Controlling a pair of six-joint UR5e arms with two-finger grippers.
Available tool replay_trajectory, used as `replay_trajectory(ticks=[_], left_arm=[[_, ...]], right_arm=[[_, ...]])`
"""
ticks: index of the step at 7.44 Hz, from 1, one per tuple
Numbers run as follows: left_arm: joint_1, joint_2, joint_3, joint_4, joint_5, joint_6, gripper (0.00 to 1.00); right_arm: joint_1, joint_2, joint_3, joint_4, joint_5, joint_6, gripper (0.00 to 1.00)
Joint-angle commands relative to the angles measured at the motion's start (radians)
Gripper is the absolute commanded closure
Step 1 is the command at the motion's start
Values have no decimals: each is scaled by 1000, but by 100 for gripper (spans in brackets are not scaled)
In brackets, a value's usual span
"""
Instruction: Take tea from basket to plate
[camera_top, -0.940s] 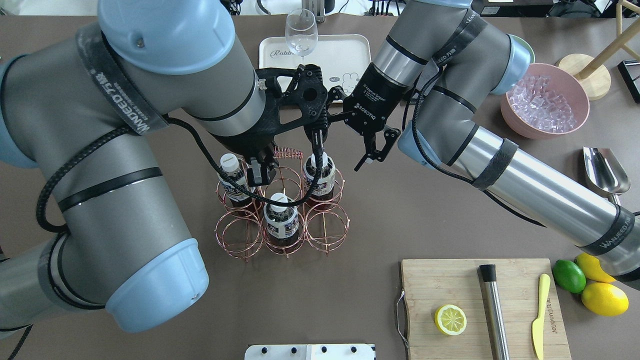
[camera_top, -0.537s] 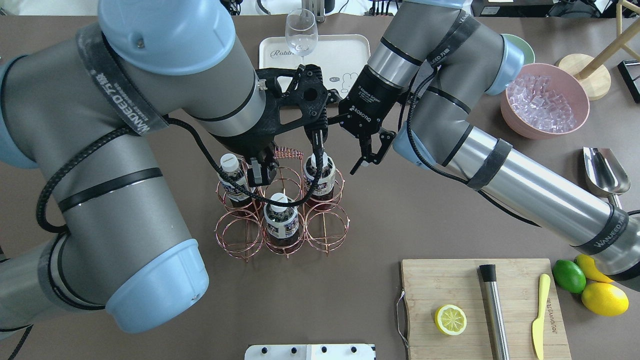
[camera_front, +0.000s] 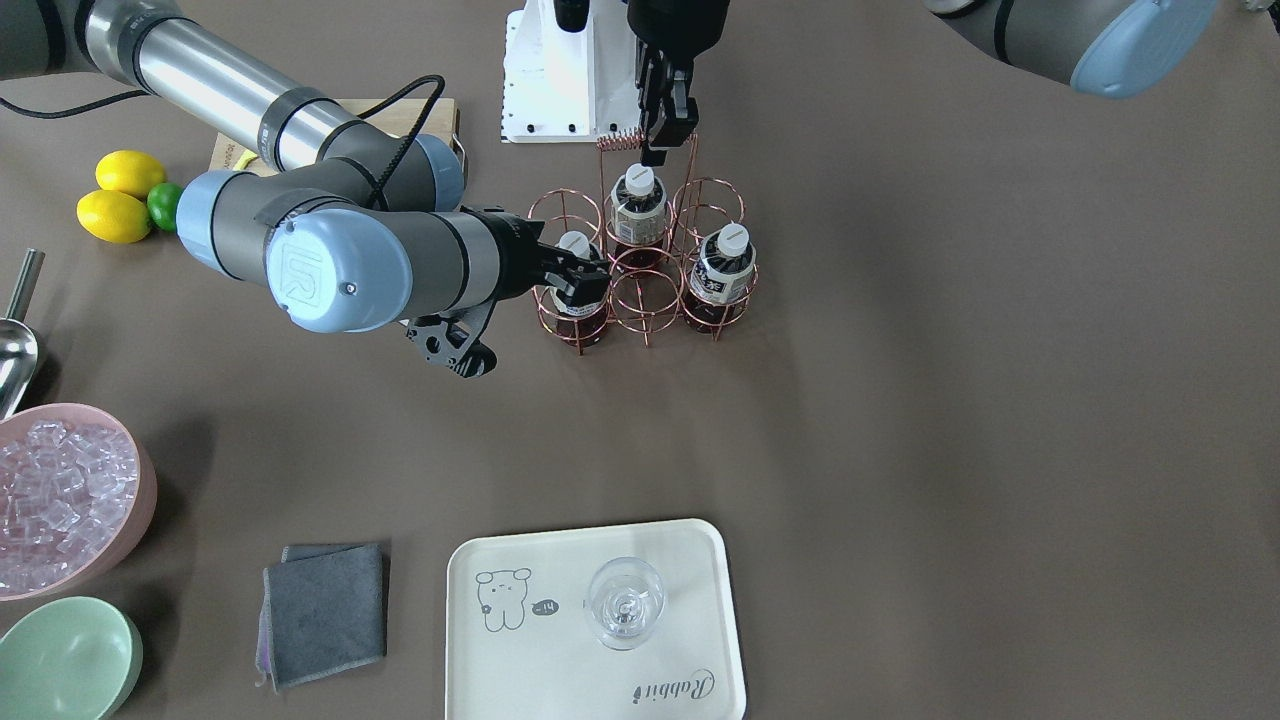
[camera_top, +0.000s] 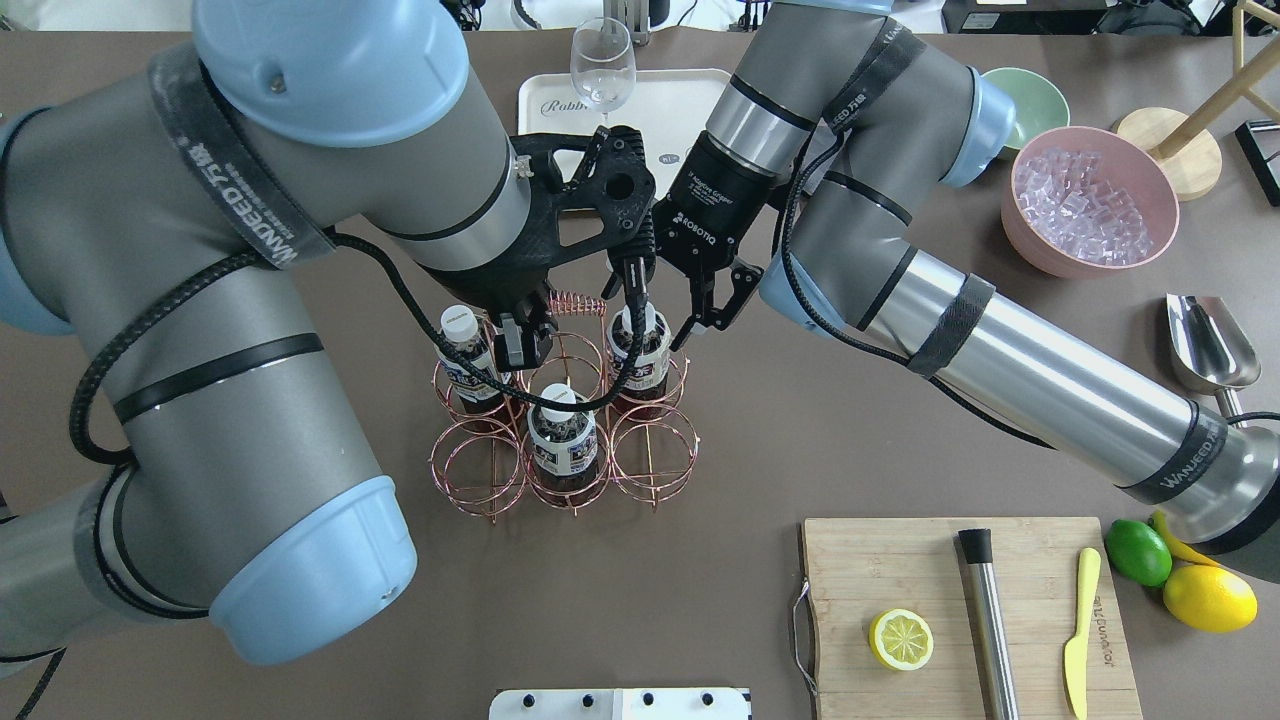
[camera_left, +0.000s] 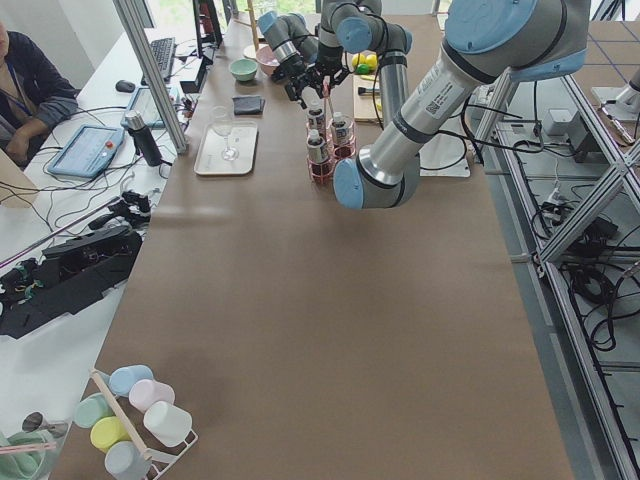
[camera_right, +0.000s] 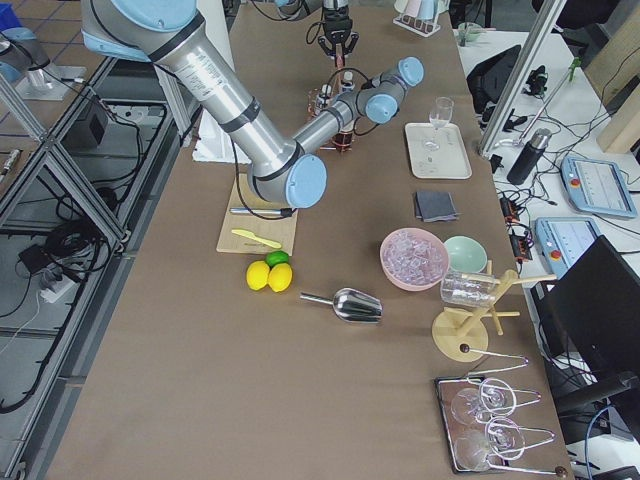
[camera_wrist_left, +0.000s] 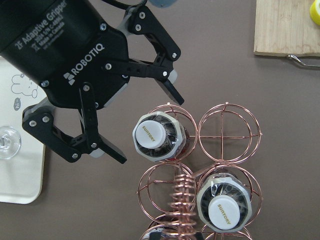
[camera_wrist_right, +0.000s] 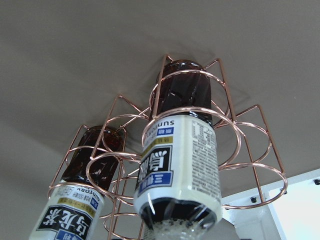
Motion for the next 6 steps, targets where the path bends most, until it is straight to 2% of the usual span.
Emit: replay_trajectory(ticks=[1,4,5,6], left_arm=[[-1,0,0,0,0,0,100],[-2,0,1,0,0,0,100],[-2,0,1,0,2,0,100],[-2,0,1,0,0,0,100]], right_arm=[[-3,3,0,-4,13,18,43],[-2,3,6,1,13,55,78],[1,3,6,4,13,55,100],[3,3,6,4,11,55,100]])
